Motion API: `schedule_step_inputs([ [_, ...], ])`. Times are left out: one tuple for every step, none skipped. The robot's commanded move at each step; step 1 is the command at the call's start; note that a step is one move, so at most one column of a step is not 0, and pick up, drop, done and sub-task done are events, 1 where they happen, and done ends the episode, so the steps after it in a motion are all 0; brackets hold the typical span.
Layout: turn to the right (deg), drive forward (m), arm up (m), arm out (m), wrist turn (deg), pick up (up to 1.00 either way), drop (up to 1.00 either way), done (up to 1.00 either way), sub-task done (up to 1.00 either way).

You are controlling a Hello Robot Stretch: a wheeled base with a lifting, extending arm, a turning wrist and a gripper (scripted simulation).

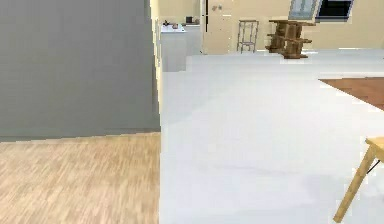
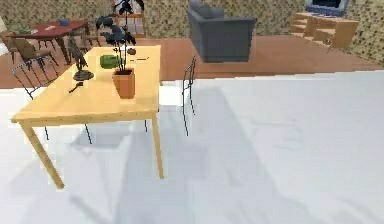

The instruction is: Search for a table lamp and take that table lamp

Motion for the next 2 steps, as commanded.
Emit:
schedule_step_inputs([
  [-45.0,0.00,0.00,0.00,0.0,0.00,0.00,0.00,0.00],
  [-21.0,0.00,0.00,0.00,0.0,0.00,0.00,0.00,0.00],
])
